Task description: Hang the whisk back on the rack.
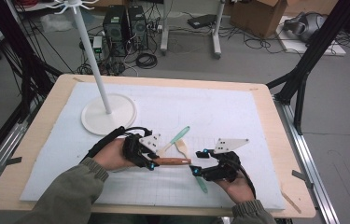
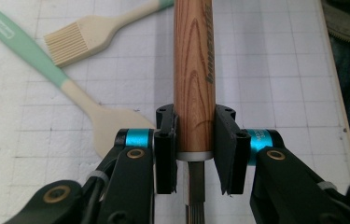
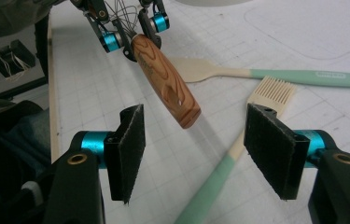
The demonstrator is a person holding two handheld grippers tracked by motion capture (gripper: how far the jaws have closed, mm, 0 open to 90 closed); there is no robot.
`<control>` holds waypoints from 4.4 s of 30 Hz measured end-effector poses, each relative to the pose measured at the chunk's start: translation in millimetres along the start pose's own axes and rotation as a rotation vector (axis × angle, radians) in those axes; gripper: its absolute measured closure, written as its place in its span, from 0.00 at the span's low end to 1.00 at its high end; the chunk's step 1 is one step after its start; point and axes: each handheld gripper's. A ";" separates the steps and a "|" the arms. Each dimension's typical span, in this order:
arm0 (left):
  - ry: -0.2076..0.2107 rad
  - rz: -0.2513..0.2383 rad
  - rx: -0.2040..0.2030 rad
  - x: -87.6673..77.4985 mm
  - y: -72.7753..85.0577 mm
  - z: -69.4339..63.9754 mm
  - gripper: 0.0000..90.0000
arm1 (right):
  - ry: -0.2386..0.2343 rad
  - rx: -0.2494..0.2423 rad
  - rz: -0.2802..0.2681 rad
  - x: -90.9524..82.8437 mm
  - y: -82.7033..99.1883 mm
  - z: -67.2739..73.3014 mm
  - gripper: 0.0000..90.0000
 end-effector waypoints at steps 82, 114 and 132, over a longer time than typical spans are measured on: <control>-0.121 -0.401 -0.169 -66.7 21.1 -11.7 0.79 | -0.086 0.031 -0.153 14.4 -50.4 11.9 0.39; -0.141 -0.465 -0.214 -61.7 24.7 -16.0 0.79 | -0.179 0.069 -0.241 30.1 -79.5 11.3 0.51; -0.155 -0.476 -0.217 -62.9 27.1 -16.3 0.79 | -0.294 0.176 -0.308 48.3 -90.8 7.1 0.80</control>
Point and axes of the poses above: each handheld gripper's, and its own axes: x roughly forward along the jaws, y roughly out of its underside, z roughly to its left, and after that the axes turned 2 degrees about -y, right-handed
